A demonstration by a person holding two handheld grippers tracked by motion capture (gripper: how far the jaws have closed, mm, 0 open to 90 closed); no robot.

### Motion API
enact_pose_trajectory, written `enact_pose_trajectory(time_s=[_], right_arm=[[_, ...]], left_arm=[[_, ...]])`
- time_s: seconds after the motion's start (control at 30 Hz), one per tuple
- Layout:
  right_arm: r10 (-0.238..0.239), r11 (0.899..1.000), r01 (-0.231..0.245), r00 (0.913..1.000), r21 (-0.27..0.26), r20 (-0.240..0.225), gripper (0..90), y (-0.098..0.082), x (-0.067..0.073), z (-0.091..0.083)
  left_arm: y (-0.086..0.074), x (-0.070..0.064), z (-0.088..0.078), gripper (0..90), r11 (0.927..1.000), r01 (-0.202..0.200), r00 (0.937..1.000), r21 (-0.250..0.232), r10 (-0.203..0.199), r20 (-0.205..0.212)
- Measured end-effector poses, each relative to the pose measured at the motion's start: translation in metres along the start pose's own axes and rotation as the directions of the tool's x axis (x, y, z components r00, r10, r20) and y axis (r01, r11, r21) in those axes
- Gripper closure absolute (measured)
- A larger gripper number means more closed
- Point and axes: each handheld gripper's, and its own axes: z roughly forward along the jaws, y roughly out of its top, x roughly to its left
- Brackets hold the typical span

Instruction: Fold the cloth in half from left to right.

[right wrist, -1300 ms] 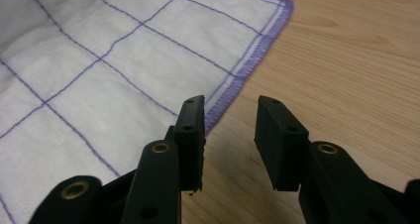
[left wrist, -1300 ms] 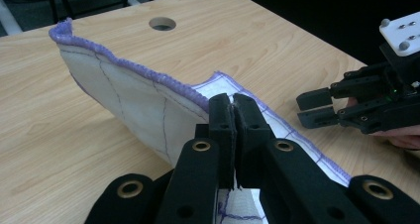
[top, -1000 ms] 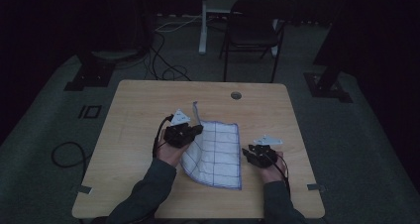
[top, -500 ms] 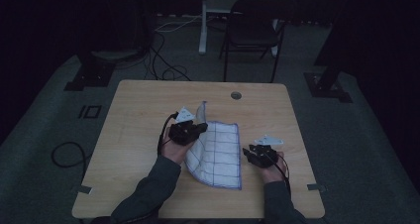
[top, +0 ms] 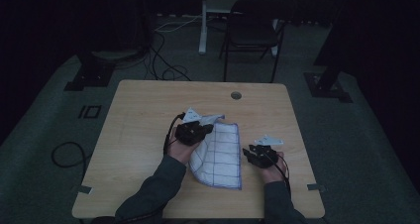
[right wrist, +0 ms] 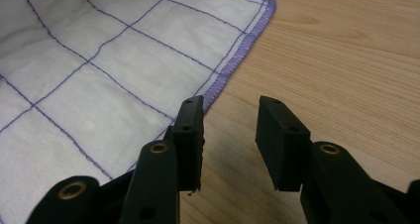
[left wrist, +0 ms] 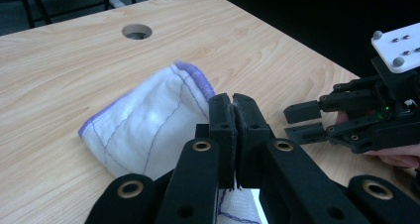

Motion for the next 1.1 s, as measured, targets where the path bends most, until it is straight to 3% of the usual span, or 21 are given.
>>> enact_pose_trajectory(time_s=[1.1], right_arm=[[0.003, 1.0, -0.003, 1.0, 0.001, 0.001, 63.8, -0.001, -0.001, 0.0]], left_arm=[[0.011, -0.01, 0.036, 88.8, 0.9997, 0.011, 0.9995, 0.021, -0.012, 0.028]])
